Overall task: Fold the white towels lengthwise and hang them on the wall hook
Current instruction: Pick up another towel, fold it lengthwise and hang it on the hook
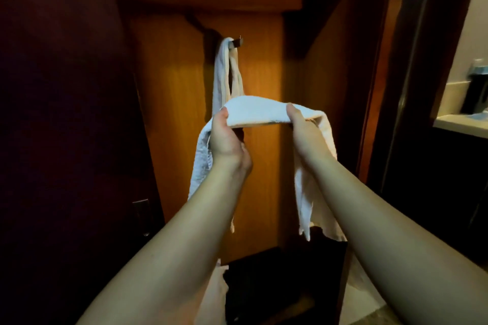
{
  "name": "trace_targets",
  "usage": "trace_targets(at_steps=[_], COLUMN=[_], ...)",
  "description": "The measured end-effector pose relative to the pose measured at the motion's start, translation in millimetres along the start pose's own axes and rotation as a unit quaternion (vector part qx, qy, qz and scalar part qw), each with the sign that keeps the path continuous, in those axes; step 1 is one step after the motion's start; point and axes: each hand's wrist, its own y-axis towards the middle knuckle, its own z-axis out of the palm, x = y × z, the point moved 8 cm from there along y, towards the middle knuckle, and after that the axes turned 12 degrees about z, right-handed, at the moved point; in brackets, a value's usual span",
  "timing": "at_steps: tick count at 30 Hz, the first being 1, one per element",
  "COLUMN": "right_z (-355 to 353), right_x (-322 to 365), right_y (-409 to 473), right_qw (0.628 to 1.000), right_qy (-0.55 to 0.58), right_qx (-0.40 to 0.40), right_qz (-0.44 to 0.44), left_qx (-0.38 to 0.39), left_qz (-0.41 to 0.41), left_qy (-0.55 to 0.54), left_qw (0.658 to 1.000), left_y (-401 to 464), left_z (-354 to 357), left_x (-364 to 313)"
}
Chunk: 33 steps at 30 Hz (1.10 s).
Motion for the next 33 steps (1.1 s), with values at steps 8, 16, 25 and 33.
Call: trace_targets(at_steps=[8, 16, 25, 33], right_z=[-2.3, 25.5, 94.4, 166.6], right_x=[16.3, 92.4, 185.3, 239.5], right_y=[94.5, 179.4, 265.1, 338.3], right_qw=[0.925, 0.974, 0.976, 0.978], right_qy=[0.352, 0.168, 0.118, 0.057], right_qx=[0.087, 0.149, 0.162, 0.164], right_qz=[0.117, 0.026, -0.088, -0.114], left_qx=[0.067, 0.074, 0.090, 0.084], left_qz=[0.078, 0.117, 0.191, 0.167], left_qy=[0.175, 0.257, 0.236, 0.230], left_qw=[0.979, 0.956, 0.949, 0.955], left_y=[67.9, 137.5, 232.8, 339.1], left_z=[56.5, 87.4, 140.3, 157.3], left_x=[17.3, 9.7, -23.7, -24.2])
